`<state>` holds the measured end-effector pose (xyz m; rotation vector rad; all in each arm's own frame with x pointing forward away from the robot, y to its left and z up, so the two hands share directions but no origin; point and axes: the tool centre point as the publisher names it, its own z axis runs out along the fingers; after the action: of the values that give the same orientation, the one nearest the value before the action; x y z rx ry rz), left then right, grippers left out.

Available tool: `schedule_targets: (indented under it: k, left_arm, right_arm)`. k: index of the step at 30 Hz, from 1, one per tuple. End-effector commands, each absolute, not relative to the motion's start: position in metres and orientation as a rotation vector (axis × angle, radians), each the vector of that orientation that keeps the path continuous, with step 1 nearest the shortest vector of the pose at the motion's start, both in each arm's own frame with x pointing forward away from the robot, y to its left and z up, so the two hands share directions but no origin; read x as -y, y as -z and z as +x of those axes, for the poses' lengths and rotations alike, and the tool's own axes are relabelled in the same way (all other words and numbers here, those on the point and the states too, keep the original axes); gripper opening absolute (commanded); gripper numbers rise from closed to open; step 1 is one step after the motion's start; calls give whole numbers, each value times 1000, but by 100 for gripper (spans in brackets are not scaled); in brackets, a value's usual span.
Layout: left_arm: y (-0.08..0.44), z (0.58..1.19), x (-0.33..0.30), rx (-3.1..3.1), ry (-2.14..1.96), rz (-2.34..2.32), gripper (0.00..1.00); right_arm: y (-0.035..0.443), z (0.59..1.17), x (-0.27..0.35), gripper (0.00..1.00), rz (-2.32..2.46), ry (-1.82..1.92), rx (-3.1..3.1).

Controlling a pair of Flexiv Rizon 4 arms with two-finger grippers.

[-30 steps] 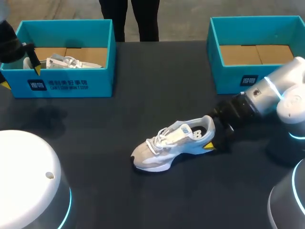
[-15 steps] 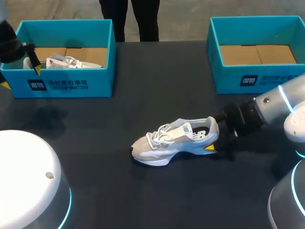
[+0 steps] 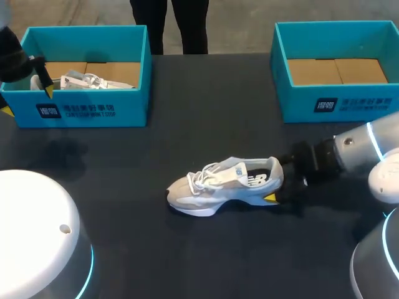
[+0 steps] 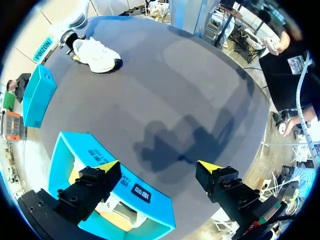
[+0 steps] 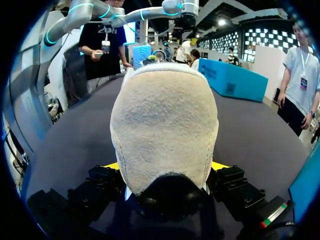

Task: Take the shoe out of the shoebox, open the shoe tongue, remove and reinsert the insole, then place the shoe into the shoebox

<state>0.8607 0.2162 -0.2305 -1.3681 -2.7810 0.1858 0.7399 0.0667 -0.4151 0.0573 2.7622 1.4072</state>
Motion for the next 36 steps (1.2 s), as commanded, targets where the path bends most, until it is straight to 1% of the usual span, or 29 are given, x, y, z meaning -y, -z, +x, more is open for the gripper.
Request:
schedule_targets:
  k: [1, 10, 36]
  left_arm:
    - [231, 860, -216, 2782, -183, -1369, 100]
    - [231, 860, -216, 2782, -183, -1369, 100]
    - [231, 860, -216, 2782, -183, -1369, 100]
  right_arm:
    - [418, 745, -75, 0, 59, -1403, -2768]
    - [425, 745, -75, 0, 81, -1422, -2762]
    - [426, 744, -77, 0, 83, -1414, -2769]
